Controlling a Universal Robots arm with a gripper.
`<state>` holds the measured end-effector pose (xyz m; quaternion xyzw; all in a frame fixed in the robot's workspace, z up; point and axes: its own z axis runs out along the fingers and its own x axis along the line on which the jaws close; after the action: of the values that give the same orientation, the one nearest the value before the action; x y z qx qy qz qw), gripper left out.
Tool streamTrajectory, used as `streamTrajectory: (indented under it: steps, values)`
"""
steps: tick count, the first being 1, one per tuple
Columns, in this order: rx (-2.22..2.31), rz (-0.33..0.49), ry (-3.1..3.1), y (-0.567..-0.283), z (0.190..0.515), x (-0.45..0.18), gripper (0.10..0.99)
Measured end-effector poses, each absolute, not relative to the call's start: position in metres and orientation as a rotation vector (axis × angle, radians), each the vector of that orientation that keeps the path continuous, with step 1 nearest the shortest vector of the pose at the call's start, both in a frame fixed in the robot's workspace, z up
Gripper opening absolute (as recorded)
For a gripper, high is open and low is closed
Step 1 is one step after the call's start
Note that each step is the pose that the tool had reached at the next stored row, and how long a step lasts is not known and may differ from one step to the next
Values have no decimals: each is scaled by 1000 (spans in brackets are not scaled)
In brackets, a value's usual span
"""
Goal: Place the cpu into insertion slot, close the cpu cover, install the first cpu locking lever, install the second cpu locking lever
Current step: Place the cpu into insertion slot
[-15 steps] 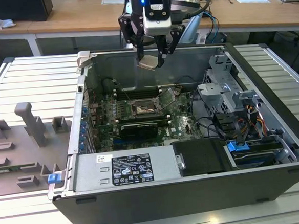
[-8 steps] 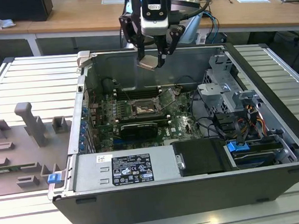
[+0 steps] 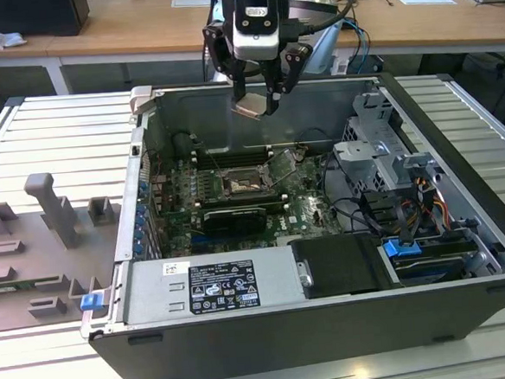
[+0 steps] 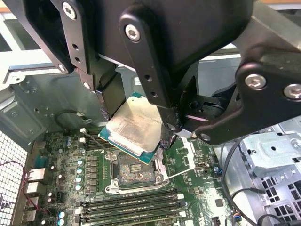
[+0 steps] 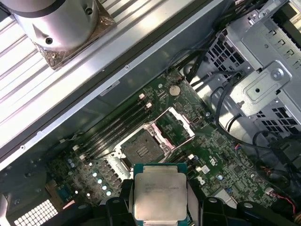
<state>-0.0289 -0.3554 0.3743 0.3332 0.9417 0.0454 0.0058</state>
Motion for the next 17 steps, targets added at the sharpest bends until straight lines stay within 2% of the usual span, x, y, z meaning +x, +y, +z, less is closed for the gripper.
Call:
streamTrajectory:
  steps: [17]
  values:
    - [1138, 141, 2909, -355, 370, -29, 541]
